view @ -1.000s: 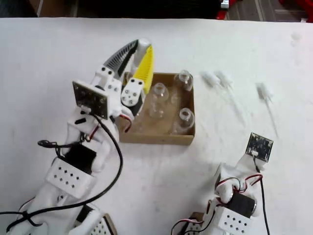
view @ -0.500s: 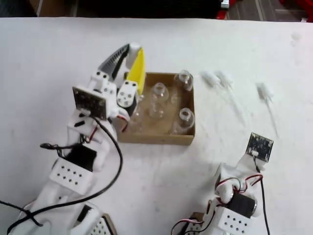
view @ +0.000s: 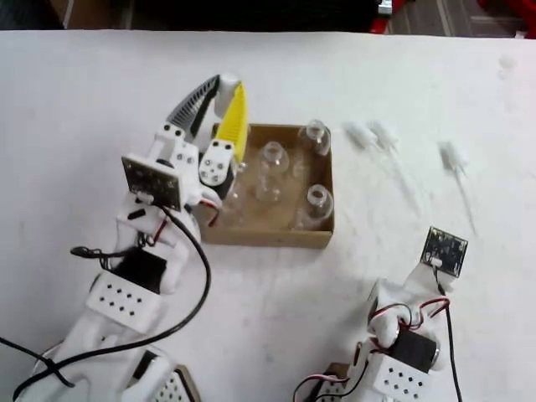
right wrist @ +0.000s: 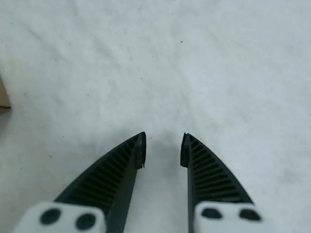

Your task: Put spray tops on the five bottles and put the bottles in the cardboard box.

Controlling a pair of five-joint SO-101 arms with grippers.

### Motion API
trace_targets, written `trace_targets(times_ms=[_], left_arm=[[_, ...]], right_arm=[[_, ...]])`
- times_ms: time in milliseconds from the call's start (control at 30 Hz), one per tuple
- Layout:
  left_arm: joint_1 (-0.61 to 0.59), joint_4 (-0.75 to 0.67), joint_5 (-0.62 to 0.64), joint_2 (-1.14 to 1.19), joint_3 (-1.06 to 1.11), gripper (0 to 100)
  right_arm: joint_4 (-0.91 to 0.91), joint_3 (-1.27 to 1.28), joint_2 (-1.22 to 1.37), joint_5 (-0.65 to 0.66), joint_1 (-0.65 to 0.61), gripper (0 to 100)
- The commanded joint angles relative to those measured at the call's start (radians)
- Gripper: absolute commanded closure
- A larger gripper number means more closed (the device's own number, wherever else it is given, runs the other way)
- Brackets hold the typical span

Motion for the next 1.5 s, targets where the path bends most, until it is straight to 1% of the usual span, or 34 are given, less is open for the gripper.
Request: trace_targets(times_ms=[0, 133, 233, 400, 533, 733, 900, 1167, 1233, 1367, 1467], left_arm=[[-0.012, -0.023, -0.012, 0.001, -0.057, 98], [-0.013, -0.023, -0.014, 0.007, -0.052, 98], [-0.018, -0.029, -0.014, 0.076, -0.063, 98], [-0.031, -0.110, -0.006, 0.203, -0.086, 98], [-0.031, -0.078, -0.005, 0.168, -0.074, 98], [-0.027, -0.078, -0.005, 0.065, 0.051, 98], [-0.025, -0.078, -0.005, 0.058, 0.114, 98], [-0.016, -0.084, -0.005, 0.051, 0.144, 98], [-0.016, -0.141, -0.003, 0.051, 0.173, 98], [-0.015, -0.322, -0.003, 0.048, 0.272, 98], [-0.015, -0.385, -0.003, 0.048, 0.324, 98]], right_arm=[[0.007, 0.009, -0.004, 0.014, 0.007, 89.9], [0.007, 0.009, -0.004, 0.014, 0.007, 89.9], [0.007, 0.009, -0.004, 0.014, 0.007, 89.9], [0.007, 0.009, -0.004, 0.014, 0.007, 89.9], [0.007, 0.009, -0.004, 0.014, 0.008, 89.9], [0.007, 0.009, -0.004, 0.014, 0.008, 89.9], [0.007, 0.009, -0.004, 0.014, 0.008, 89.9], [0.007, 0.009, -0.004, 0.014, 0.008, 89.9], [0.007, 0.009, -0.004, 0.014, 0.008, 89.9], [0.007, 0.009, -0.004, 0.014, 0.008, 89.9], [0.007, 0.009, -0.004, 0.014, 0.008, 89.9]])
